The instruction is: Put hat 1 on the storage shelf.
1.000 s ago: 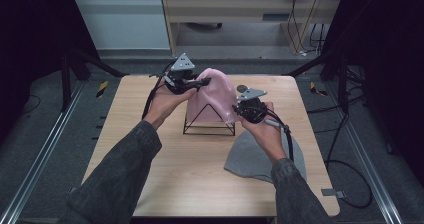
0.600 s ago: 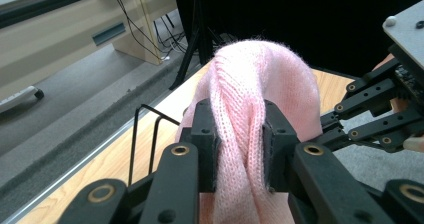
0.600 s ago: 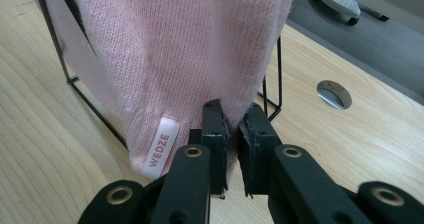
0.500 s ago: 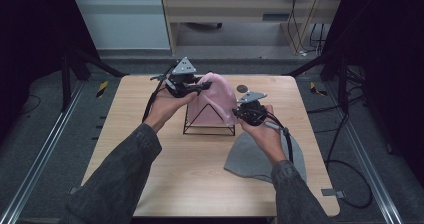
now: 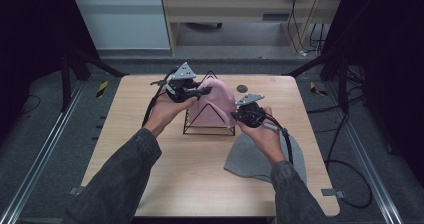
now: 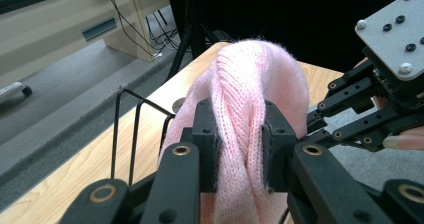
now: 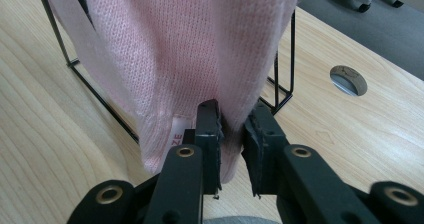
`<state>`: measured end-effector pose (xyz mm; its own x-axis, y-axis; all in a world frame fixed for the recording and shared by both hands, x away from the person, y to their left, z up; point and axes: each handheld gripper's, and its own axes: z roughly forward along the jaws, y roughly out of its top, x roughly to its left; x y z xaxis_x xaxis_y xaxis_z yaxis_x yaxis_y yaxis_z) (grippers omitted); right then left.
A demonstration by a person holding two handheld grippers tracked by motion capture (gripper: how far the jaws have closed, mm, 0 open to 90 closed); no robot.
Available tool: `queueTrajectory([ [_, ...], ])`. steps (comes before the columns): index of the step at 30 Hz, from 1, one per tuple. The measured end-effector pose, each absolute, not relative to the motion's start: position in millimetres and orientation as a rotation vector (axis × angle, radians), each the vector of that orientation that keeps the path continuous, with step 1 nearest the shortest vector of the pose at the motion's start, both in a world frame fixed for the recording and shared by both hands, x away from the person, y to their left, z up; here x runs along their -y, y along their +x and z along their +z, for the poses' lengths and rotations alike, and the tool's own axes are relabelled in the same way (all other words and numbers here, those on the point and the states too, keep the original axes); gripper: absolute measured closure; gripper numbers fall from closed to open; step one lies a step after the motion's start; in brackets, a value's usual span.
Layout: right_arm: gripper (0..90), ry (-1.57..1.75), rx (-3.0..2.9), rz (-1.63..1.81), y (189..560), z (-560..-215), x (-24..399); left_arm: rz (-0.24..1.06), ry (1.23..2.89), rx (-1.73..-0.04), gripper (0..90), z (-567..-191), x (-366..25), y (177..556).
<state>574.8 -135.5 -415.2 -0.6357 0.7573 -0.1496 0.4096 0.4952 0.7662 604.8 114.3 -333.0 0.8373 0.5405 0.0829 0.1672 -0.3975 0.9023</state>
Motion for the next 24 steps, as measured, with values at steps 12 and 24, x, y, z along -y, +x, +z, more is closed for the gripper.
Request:
queueTrajectory([
  [12, 64.3, 0.982, -2.265, 0.95, 568.4, -411.5, 145.9, 0.439, 1.991, -0.536, 73.9, -336.8, -113.7, 604.1],
  [24, 57.7, 1.044, -2.227, 0.954, 563.1, -411.7, 166.7, 0.529, 1.973, -0.512, 74.0, -302.8, -124.3, 610.4],
])
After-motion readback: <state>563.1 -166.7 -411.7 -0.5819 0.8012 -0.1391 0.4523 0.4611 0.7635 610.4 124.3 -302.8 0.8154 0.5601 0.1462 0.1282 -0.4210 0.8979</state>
